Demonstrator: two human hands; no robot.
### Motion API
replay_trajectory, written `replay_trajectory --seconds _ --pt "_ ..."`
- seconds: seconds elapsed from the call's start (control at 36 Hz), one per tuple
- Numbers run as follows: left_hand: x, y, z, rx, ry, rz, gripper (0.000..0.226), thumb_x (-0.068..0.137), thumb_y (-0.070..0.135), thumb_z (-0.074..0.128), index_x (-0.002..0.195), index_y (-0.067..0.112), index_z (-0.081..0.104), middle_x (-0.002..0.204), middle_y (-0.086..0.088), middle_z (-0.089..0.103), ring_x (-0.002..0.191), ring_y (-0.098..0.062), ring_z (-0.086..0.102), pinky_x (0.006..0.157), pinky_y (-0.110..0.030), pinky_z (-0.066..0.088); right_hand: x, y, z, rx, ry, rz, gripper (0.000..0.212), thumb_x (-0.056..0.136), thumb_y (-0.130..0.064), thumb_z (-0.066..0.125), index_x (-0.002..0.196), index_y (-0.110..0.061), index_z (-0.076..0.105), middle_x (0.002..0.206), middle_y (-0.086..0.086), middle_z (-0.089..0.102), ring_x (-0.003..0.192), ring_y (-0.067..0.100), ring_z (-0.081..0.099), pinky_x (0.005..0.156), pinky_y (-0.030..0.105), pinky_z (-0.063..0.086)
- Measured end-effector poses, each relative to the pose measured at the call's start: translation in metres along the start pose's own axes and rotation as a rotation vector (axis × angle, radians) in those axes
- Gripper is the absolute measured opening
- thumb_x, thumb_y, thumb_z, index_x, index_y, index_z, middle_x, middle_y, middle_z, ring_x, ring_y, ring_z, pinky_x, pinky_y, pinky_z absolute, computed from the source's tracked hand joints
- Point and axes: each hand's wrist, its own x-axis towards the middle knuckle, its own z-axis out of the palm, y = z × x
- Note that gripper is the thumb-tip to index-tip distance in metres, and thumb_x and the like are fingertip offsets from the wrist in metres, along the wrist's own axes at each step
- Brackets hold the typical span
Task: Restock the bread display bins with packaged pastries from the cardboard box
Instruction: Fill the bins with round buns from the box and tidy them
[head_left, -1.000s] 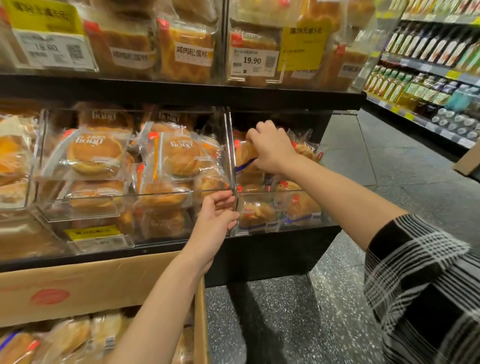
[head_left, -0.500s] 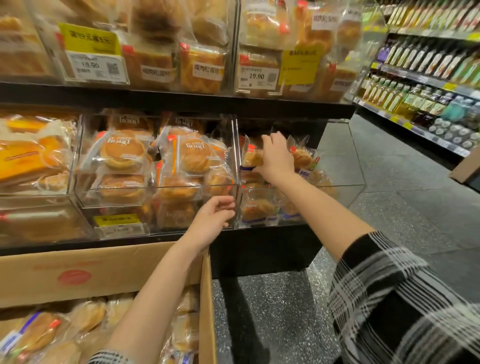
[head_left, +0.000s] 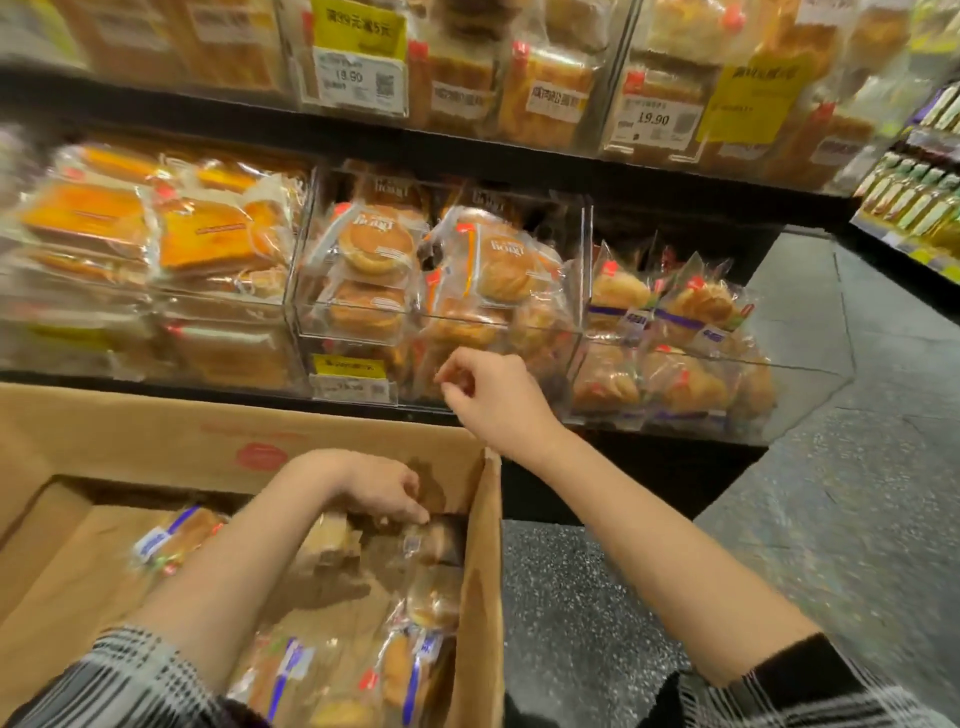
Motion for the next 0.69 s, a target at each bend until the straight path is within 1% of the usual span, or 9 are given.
replay_trajectory --seconds 0.11,0.19,0.25,0.31,0.39,0.47,0.56,0.64,0.69 --pt "-0.007 -0.027 0.007 -0.018 -0.001 -0.054 0.038 0.096 0.041 0.051 0.124 0.015 0.051 0.110 0.001 0.056 0.090 -0.012 0.054 0.086 -0.029 0.043 -0.004 -0.009 0.032 -0.105 -0.266 -0.018 0.020 0.094 -0.019 0.054 0.108 -0.015 0.066 0.098 0.000 0.066 0.094 0.019 0.062 0.078 0.038 0.054" --pt "-0.018 -0.048 0.012 -0.012 -0.008 -0.115 0.045 0.097 0.040 0.050 0.134 0.014 0.048 0.116 -0.001 0.055 0.093 -0.014 0.055 0.093 -0.031 0.044 -0.003 -0.011 0.058 -0.235 -0.489 -0.045 0.023 0.093 -0.022 0.057 0.114 -0.016 0.063 0.103 0.000 0.064 0.097 0.018 0.061 0.071 0.030 0.053" --pt "-0.025 -0.064 0.017 -0.018 -0.014 -0.152 0.048 0.097 0.040 0.050 0.137 0.015 0.045 0.103 0.003 0.057 0.092 -0.014 0.054 0.093 -0.032 0.044 -0.003 -0.010 0.080 -0.286 -0.596 -0.045 0.025 0.090 -0.024 0.061 0.114 -0.016 0.063 0.107 0.002 0.064 0.098 0.020 0.061 0.079 0.035 0.055" --pt "-0.028 -0.080 0.021 0.001 -0.013 -0.188 0.047 0.098 0.038 0.049 0.137 0.014 0.046 0.094 0.005 0.055 0.089 -0.016 0.053 0.086 -0.031 0.043 -0.004 -0.008 0.100 -0.371 -0.688 -0.046 0.028 0.088 -0.025 0.064 0.114 -0.015 0.061 0.109 0.004 0.063 0.096 0.022 0.060 0.078 0.035 0.053" --pt "-0.030 -0.100 0.025 0.044 -0.012 -0.236 0.040 0.098 0.040 0.048 0.125 0.011 0.053 0.110 -0.006 0.056 0.091 -0.021 0.053 0.082 -0.028 0.041 -0.008 -0.002 0.129 -0.493 -0.903 -0.032 0.037 0.087 -0.024 0.068 0.120 -0.012 0.058 0.112 0.007 0.063 0.097 0.022 0.061 0.080 0.032 0.054" --pt "-0.029 -0.116 0.029 0.026 -0.014 -0.262 0.048 0.098 0.040 0.048 0.136 0.010 0.049 0.122 -0.006 0.053 0.104 -0.023 0.052 0.091 -0.032 0.041 -0.014 0.003 0.155 -0.637 -1.154 0.031 0.057 0.083 -0.028 0.072 0.133 -0.012 0.051 0.125 0.007 0.057 0.109 0.025 0.057 0.091 0.036 0.051" --pt "-0.026 -0.127 0.036 0.015 -0.029 -0.261 0.040 0.098 0.038 0.049 0.129 0.012 0.052 0.112 -0.002 0.044 0.100 -0.019 0.044 0.090 -0.031 0.036 -0.021 0.005 0.174 -0.758 -1.263 0.016 0.065 0.084 -0.032 0.071 0.140 -0.012 0.044 0.137 0.010 0.049 0.122 0.027 0.049 0.096 0.034 0.044" --pt "-0.024 -0.130 0.042 0.015 -0.040 -0.260 0.043 0.098 0.036 0.049 0.134 0.012 0.049 0.126 -0.007 0.049 0.114 -0.022 0.052 0.098 -0.033 0.039 -0.029 0.012 0.194 -0.809 -1.317 0.003 0.073 0.091 -0.032 0.062 0.151 -0.017 0.023 0.152 0.004 0.032 0.137 0.024 0.035 0.103 0.031 0.038" --pt "-0.022 -0.132 0.043 0.021 -0.033 -0.253 0.047 0.098 0.037 0.048 0.137 0.011 0.047 0.130 -0.008 0.050 0.114 -0.022 0.052 0.098 -0.033 0.039 -0.031 0.014 0.204 -0.863 -1.345 -0.038 0.073 0.090 -0.036 0.063 0.150 -0.017 0.027 0.153 0.000 0.030 0.138 0.023 0.033 0.106 0.032 0.036"
